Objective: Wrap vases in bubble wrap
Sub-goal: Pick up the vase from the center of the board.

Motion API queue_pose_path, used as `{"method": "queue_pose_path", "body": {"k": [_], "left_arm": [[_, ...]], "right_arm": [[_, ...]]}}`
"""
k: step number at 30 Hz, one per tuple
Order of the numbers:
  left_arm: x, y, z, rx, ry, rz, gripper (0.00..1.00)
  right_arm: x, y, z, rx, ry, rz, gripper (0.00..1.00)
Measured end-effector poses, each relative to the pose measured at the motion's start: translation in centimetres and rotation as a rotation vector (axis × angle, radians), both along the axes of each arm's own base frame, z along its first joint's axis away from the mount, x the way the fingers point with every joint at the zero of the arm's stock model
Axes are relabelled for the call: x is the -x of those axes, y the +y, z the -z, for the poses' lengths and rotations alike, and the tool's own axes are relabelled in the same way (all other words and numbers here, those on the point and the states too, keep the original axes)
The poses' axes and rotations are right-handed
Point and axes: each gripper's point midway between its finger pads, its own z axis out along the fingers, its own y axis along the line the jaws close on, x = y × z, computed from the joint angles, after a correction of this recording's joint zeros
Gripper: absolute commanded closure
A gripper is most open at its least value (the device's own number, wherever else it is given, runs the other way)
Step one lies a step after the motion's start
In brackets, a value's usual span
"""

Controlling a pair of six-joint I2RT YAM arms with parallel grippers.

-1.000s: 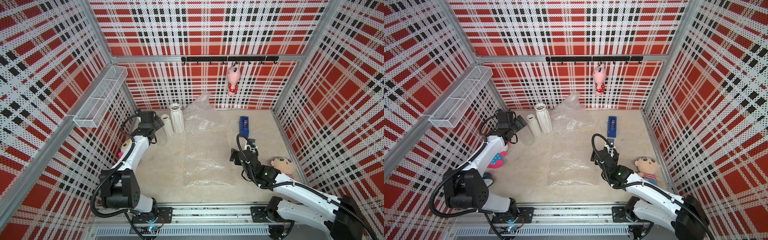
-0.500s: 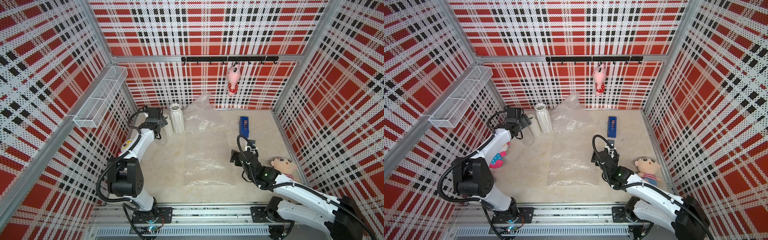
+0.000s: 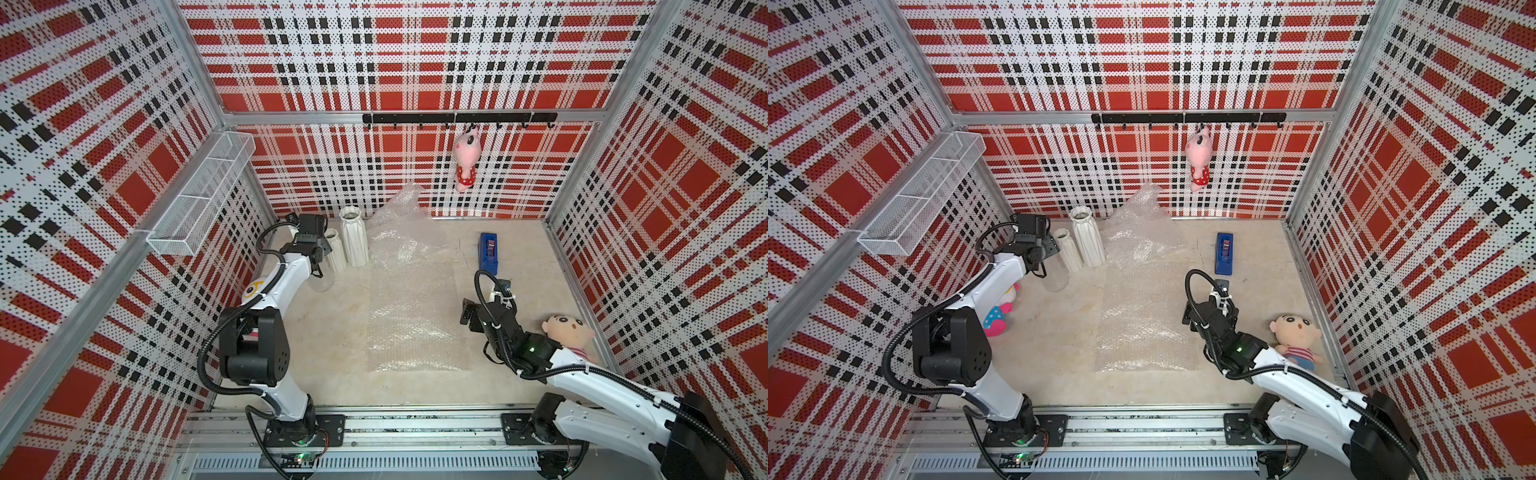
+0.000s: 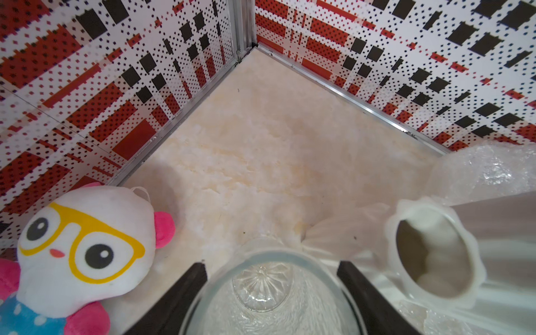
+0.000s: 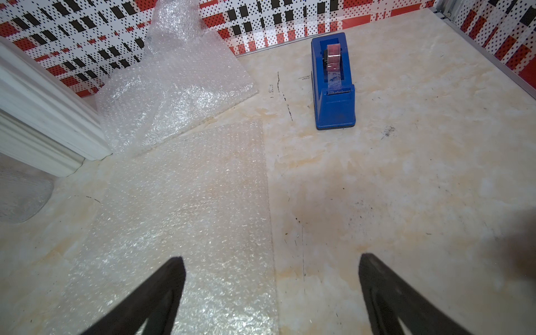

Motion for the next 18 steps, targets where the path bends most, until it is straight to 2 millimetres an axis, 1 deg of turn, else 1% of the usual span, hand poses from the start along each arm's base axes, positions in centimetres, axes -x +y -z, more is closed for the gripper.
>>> {"method": "queue_pose_path", "body": {"k": [8, 11, 15, 18], "left_arm": [[0.3, -0.1, -0.1, -0.030, 0.010, -0.012, 0.47], [0.4, -0.4, 0.0, -0.041, 0.015, -0.012, 0.51], [0.7, -1.1, -0.2, -0.060, 0.021, -0.008, 0.53], [1.2, -2.2, -0.3, -0.067, 0.032, 0.015, 0.53]], "right_arm": [[0.0, 0.0, 0.0, 0.001, 0.000, 0.000, 0.03], [0.0, 0.0, 0.0, 0.001, 0.000, 0.000, 0.03], [-0.1, 0.1, 0.0, 0.003, -0.003, -0.004, 0.03], [-0.2, 0.4, 0.0, 0.007, -0.006, -0.018, 0.03]]}}
